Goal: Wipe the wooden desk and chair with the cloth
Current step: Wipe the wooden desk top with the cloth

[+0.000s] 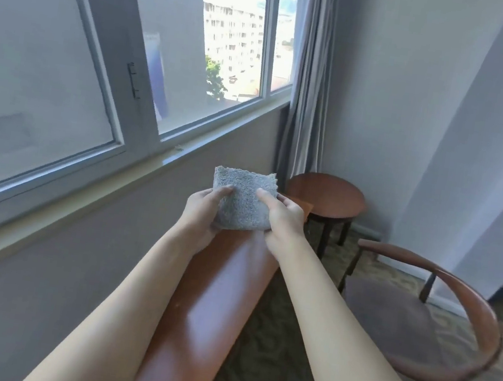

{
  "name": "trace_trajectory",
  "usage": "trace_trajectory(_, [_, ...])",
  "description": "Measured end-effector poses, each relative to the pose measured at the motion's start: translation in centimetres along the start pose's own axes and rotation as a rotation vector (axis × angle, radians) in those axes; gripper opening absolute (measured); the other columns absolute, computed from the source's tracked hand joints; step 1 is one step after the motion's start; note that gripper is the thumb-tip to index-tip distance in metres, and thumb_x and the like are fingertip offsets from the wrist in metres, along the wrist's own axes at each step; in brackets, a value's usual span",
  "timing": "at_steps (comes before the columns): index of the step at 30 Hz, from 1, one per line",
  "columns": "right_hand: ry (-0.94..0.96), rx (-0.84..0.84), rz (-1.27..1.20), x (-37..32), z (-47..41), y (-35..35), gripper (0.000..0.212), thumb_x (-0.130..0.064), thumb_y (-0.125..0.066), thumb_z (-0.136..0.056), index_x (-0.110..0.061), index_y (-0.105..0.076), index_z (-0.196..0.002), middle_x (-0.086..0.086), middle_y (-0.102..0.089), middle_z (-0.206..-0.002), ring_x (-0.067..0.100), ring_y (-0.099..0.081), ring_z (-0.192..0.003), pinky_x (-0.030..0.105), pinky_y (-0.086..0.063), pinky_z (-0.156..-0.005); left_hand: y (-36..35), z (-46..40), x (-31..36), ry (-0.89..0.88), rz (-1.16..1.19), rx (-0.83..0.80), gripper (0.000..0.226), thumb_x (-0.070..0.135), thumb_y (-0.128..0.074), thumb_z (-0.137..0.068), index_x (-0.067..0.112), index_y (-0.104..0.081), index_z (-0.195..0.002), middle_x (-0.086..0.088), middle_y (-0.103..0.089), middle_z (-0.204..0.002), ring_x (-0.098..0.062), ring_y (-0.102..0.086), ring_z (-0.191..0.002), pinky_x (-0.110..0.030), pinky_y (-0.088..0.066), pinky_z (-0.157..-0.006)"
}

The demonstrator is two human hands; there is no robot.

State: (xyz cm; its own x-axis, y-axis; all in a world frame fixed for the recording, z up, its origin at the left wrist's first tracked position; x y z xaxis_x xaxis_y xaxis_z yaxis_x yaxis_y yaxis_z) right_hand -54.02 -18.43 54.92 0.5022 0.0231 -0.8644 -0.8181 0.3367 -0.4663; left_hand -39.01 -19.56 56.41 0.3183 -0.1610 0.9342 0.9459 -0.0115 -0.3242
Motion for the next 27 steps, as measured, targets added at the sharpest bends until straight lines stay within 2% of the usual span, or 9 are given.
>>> trace_trajectory(3, [-0.059,0.005,-0.041,-2.2,-1.3,4.1,0.011,-0.009,-0.076,-0.088,0.0,-0.07,-0.09,0.019,-0.075,-0.091,0.036,-0.074,-0.087,0.052,-0.059,-0.088,-4.9,-1.8,-2.1,-0.001,-0.035,-0.076,0.014,0.012,-0.065,-0.099,0.001,-0.073,-0.102,-0.014,-0.078,-0.092,-0.027,-0.075,-0.081,-0.043,-0.061,-0.081])
trace_trajectory(5, [-0.11,-0.005,-0.06,-3.0,-2.7,6.6,0.015,-0.012,-0.076,-0.089,0.0,-0.07,-0.096,0.019,-0.076,-0.096,0.035,-0.074,-0.089,0.052,-0.059,-0.091,-7.5,-3.3,-3.7,-0.009,-0.082,-0.101,0.013,0.015,-0.067,-0.098,0.004,-0.074,-0.098,-0.012,-0.079,-0.09,-0.026,-0.075,-0.083,-0.045,-0.061,-0.086])
trace_trajectory(9, [-0.152,-0.01,-0.071,-4.0,-6.7,11.4,0.024,-0.007,-0.07,-0.092,0.001,-0.069,-0.115,0.021,-0.075,-0.11,0.036,-0.074,-0.101,0.048,-0.061,-0.088,-11.9,-6.6,-6.8,-0.052,-0.279,-0.152,0.019,0.023,-0.069,-0.099,0.005,-0.074,-0.103,-0.007,-0.078,-0.092,-0.017,-0.076,-0.079,-0.029,-0.059,-0.064])
trace_trajectory(11, [-0.166,-0.021,-0.064,-4.2,-9.1,13.3,0.026,-0.006,-0.069,-0.092,0.0,-0.068,-0.118,0.021,-0.075,-0.113,0.037,-0.074,-0.102,0.049,-0.061,-0.087,-13.4,-8.3,-8.2,-0.061,-0.381,-0.12,0.023,0.027,-0.07,-0.098,0.004,-0.073,-0.103,-0.007,-0.078,-0.093,-0.016,-0.074,-0.078,-0.024,-0.056,-0.059])
trace_trajectory(13, [-0.188,-0.046,-0.043,-4.1,-11.7,14.6,0.03,-0.005,-0.069,-0.091,0.0,-0.067,-0.121,0.021,-0.075,-0.115,0.039,-0.073,-0.104,0.056,-0.058,-0.093,-14.0,-10.0,-9.6,-0.065,-0.446,-0.067,0.025,0.031,-0.071,-0.096,0.007,-0.074,-0.102,-0.008,-0.08,-0.096,-0.02,-0.076,-0.083,-0.027,-0.056,-0.062])
trace_trajectory(16, [-0.203,-0.09,0.005,-4.0,-15.4,15.2,0.034,-0.005,-0.069,-0.089,0.0,-0.066,-0.123,0.021,-0.073,-0.119,0.041,-0.072,-0.106,0.063,-0.055,-0.096,-14.5,-12.4,-11.0,-0.068,-0.529,0.003,0.032,0.044,-0.071,-0.086,0.015,-0.076,-0.098,-0.006,-0.081,-0.097,-0.025,-0.078,-0.092,-0.046,-0.064,-0.075])
trace_trajectory(19, [-0.197,-0.121,0.045,-3.5,-19.1,14.6,0.029,-0.006,-0.07,-0.09,-0.002,-0.068,-0.118,0.021,-0.073,-0.118,0.04,-0.072,-0.106,0.061,-0.056,-0.094,-14.4,-15.6,-11.8,-0.085,-0.576,0.048,0.034,0.051,-0.067,-0.081,0.022,-0.076,-0.096,0.0,-0.08,-0.096,-0.021,-0.077,-0.093,-0.054,-0.062,-0.086])
trace_trajectory(25, [-0.237,-0.137,0.048,0.0,-28.4,12.3,0.027,-0.004,-0.067,-0.094,-0.001,-0.067,-0.12,0.021,-0.074,-0.115,0.039,-0.073,-0.103,0.057,-0.058,-0.091,-12.6,-24.5,-12.4,-0.116,-0.543,0.178,0.024,0.045,-0.071,-0.08,0.027,-0.076,-0.095,0.004,-0.081,-0.092,-0.015,-0.077,-0.091,-0.044,-0.063,-0.086])
trace_trajectory(27, [-0.272,-0.117,0.049,1.1,-31.9,11.9,0.027,-0.003,-0.069,-0.092,0.0,-0.067,-0.119,0.022,-0.074,-0.113,0.04,-0.073,-0.102,0.058,-0.058,-0.091,-12.0,-28.2,-12.8,-0.098,-0.528,0.195,0.018,0.039,-0.074,-0.084,0.025,-0.077,-0.094,0.003,-0.081,-0.089,-0.015,-0.077,-0.089,-0.039,-0.063,-0.081])
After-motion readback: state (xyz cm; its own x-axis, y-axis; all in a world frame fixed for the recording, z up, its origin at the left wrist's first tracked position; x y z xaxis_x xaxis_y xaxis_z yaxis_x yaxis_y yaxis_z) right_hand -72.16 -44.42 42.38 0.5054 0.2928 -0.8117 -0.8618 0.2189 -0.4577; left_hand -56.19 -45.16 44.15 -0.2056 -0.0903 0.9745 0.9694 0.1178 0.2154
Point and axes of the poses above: each hand's wrist, its own z-axis away from the middle knuckle, its own y-axis out of the back of the hand, x = y × z, the point moved 5 cm from there along -z, towards the middle knuckle
